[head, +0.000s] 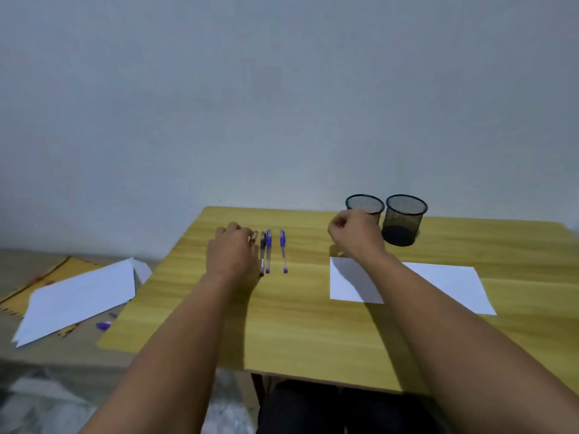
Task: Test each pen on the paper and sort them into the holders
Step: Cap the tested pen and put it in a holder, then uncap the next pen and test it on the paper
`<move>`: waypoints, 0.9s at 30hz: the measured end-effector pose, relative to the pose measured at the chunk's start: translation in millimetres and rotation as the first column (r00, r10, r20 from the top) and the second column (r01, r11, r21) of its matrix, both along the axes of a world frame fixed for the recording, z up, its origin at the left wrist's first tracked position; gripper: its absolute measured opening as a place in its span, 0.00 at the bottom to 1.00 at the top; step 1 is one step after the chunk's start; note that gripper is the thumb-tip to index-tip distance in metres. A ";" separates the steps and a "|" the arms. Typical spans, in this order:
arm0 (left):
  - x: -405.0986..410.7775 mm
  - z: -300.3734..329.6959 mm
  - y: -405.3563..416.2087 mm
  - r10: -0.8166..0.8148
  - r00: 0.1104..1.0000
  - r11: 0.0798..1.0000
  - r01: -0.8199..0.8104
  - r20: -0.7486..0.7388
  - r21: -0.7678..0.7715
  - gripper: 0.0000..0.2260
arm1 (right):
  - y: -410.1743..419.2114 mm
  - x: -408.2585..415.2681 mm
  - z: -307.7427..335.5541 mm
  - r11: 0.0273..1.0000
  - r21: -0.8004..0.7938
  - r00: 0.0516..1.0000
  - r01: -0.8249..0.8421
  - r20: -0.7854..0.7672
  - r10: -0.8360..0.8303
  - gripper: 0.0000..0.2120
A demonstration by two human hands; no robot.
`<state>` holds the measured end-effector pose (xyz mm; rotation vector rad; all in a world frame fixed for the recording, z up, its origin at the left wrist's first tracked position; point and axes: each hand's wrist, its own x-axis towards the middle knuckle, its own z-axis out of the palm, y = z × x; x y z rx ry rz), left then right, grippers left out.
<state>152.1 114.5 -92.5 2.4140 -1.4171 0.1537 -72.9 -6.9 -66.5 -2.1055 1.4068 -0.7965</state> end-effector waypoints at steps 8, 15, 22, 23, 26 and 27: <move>73.8 -28.5 6.2 0.138 0.980 0.990 -0.136 -0.146 0.022 0.10 | 20.4 144.7 -16.9 0.954 0.074 0.952 -0.290 -0.076 0.295 0.07; 80.5 -19.5 -0.4 0.047 0.990 0.998 -0.052 -0.136 -0.034 0.07 | 22.1 175.0 -30.2 0.912 -0.071 0.869 -0.404 -0.341 0.358 0.21; 79.5 21.7 3.6 -0.156 0.985 0.974 0.166 0.078 -0.156 0.07 | 18.8 164.7 -19.7 0.908 -0.217 0.915 -0.359 -0.274 0.297 0.14; 76.9 27.9 4.6 -0.182 0.981 0.967 0.192 0.070 -0.167 0.07 | 19.0 160.4 -15.9 0.903 -0.230 0.918 -0.362 -0.256 0.302 0.15; 63.3 43.7 5.9 -0.249 0.967 0.954 0.254 0.054 -0.158 0.07 | 20.5 144.7 -4.2 0.896 -0.254 0.916 -0.363 -0.272 0.295 0.12; 58.6 47.7 6.0 -0.262 0.964 0.949 0.266 0.042 -0.170 0.07 | 20.9 138.5 -0.9 0.898 -0.253 0.913 -0.360 -0.293 0.284 0.12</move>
